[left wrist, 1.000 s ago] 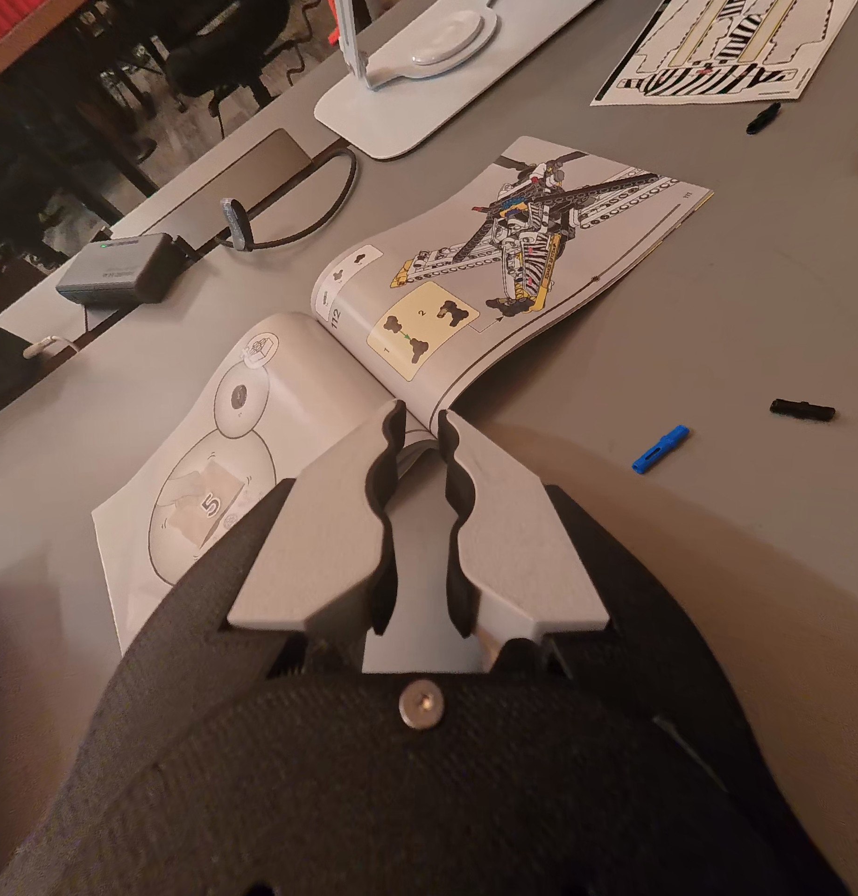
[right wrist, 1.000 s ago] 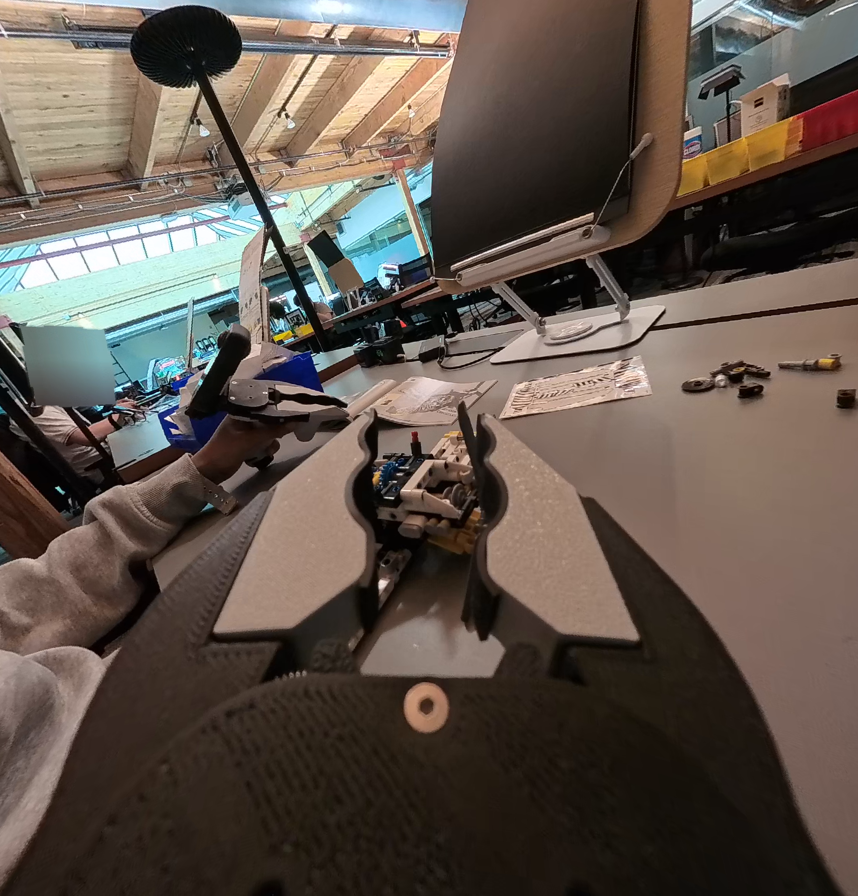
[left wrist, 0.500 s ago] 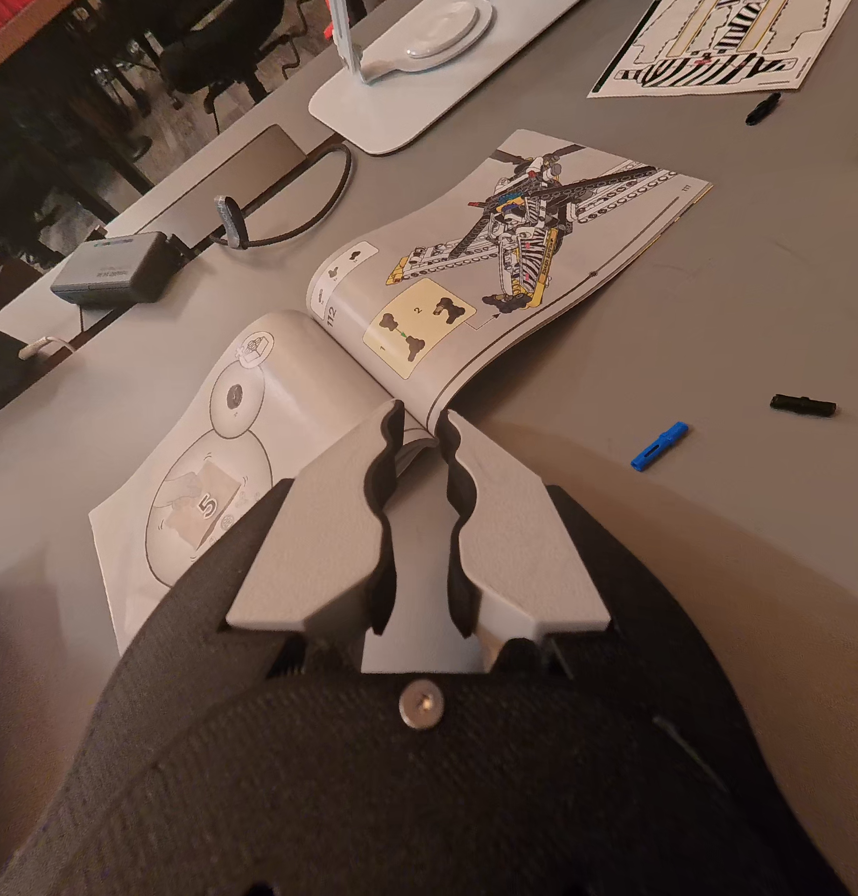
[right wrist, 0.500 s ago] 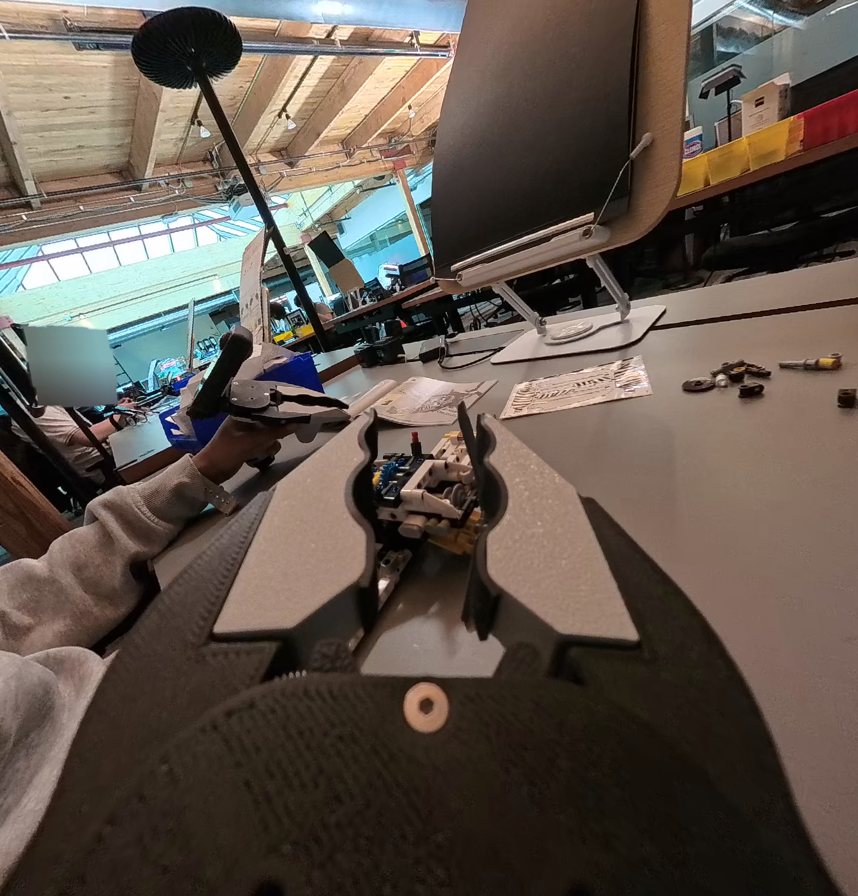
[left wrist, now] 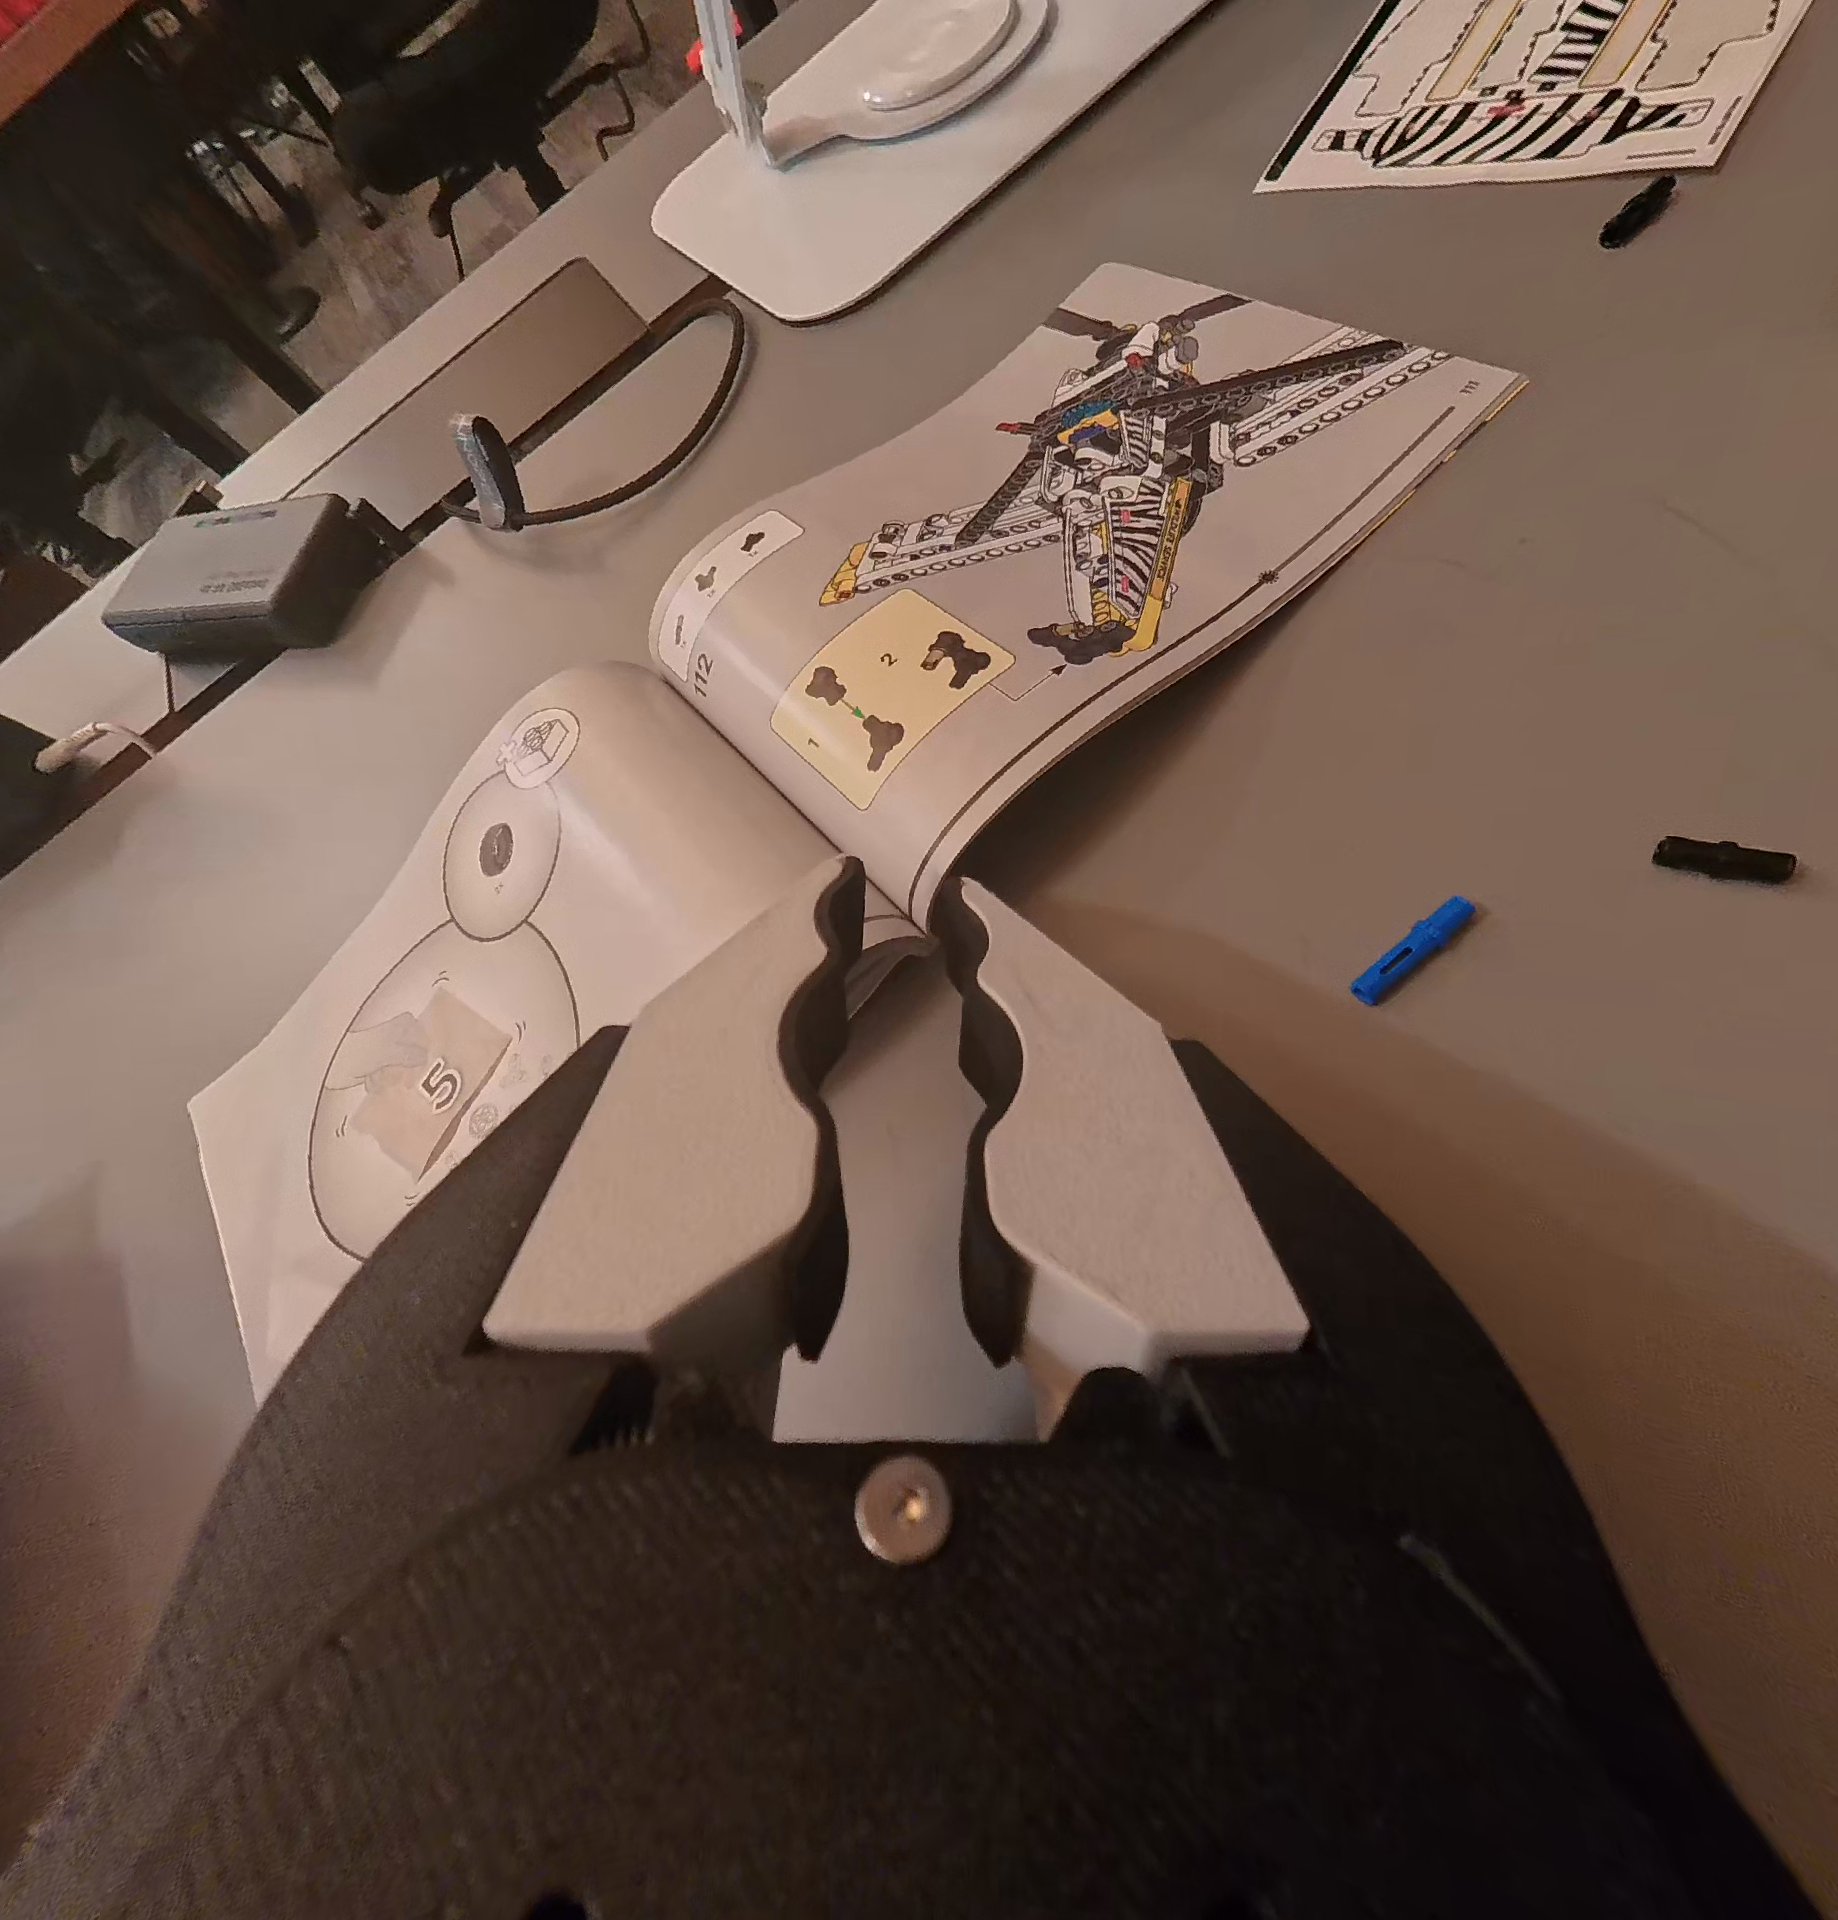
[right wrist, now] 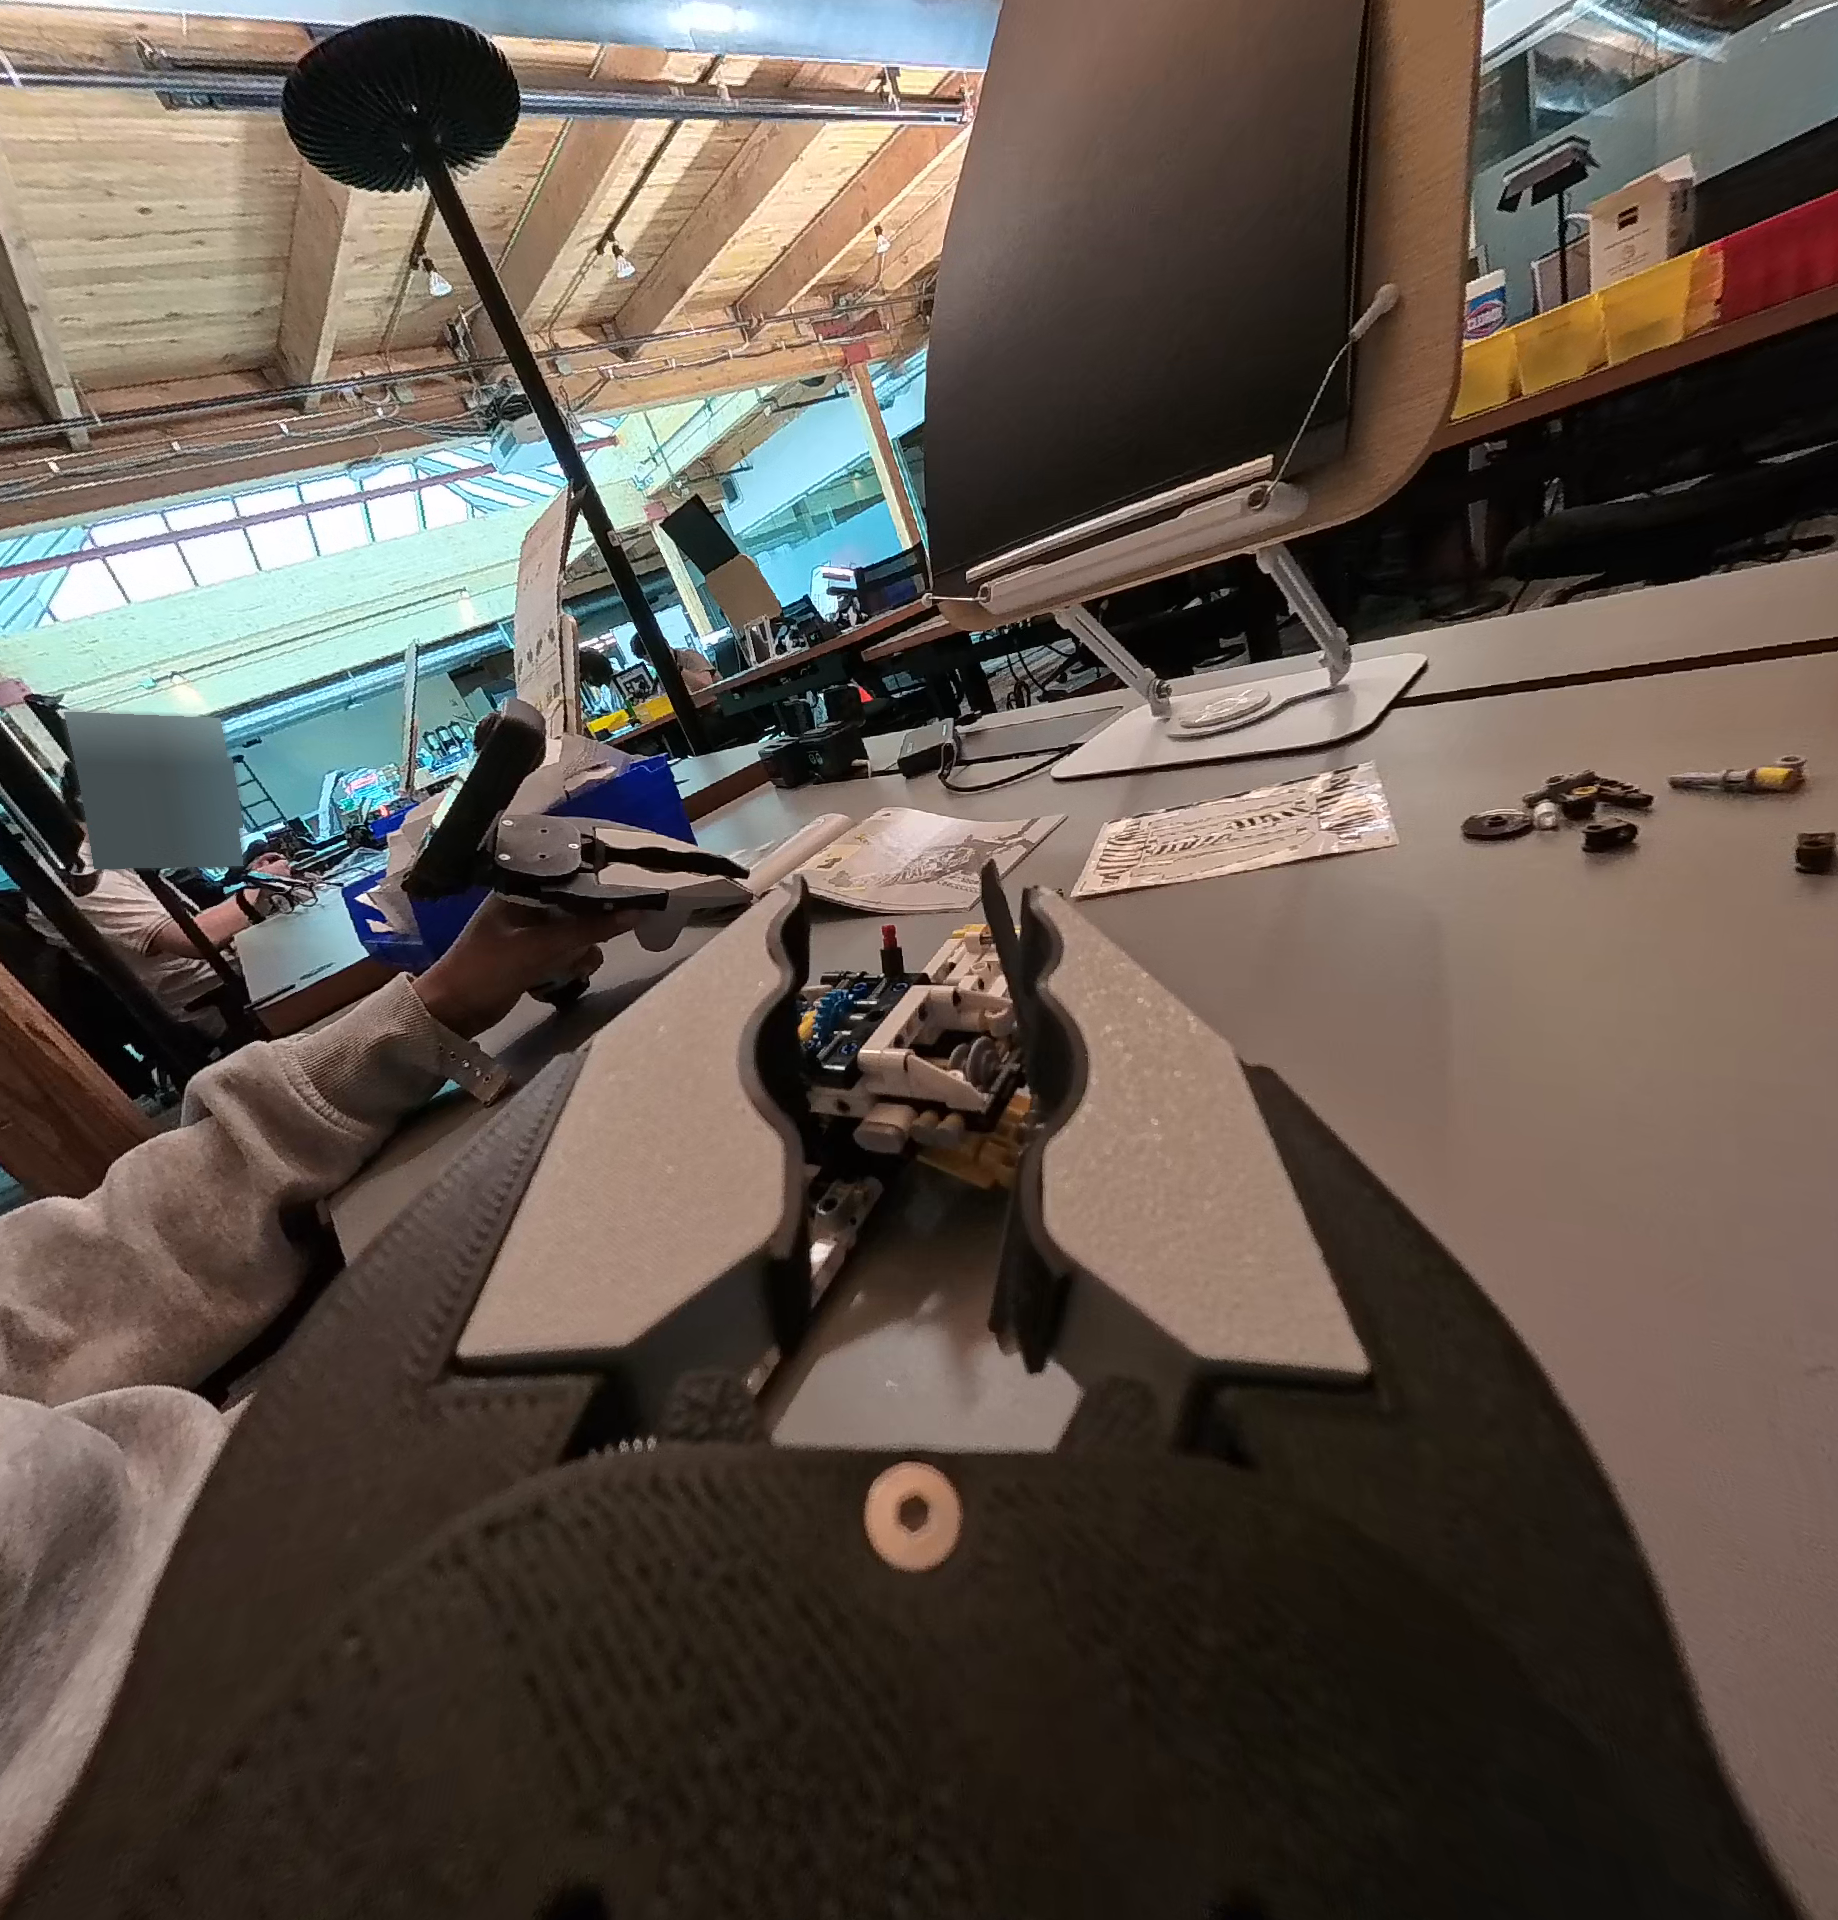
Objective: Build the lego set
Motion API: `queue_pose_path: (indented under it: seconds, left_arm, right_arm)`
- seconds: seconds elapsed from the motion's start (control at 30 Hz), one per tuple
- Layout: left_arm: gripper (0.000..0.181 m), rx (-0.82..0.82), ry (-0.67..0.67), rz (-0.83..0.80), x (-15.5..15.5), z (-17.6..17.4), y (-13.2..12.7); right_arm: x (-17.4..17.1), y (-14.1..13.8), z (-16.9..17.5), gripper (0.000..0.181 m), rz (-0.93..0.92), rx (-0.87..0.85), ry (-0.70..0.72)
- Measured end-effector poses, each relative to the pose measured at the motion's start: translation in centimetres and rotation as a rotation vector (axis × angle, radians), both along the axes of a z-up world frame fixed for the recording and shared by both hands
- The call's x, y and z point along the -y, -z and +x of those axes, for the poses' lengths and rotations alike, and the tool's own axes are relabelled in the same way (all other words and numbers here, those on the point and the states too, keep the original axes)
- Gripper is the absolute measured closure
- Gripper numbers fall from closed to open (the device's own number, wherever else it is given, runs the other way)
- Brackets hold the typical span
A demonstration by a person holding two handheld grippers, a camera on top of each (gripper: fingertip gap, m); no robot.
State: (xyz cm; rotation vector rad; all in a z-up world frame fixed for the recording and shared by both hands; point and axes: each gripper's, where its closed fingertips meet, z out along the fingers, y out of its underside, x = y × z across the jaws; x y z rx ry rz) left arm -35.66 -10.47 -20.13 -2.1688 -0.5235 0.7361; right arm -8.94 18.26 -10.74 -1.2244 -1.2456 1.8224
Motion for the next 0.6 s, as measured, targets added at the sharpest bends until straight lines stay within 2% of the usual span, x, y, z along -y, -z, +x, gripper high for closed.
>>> queue_pose_path:
  seconds: [0.47, 0.6]
  left_arm:
    - [0.168, -0.006, -0.001, 0.0, 0.1, 0.0, -0.1]
    - [0.167, -0.051, 0.024, 0.081, -0.6, 0.9, -2.2]
  right_arm:
    - [0.0, 0.0, 0.1, 0.143, 0.002, -0.001, 0.0]
    - [0.6, -0.6, 0.7, 0.145, 0.051, -0.048, -0.005]
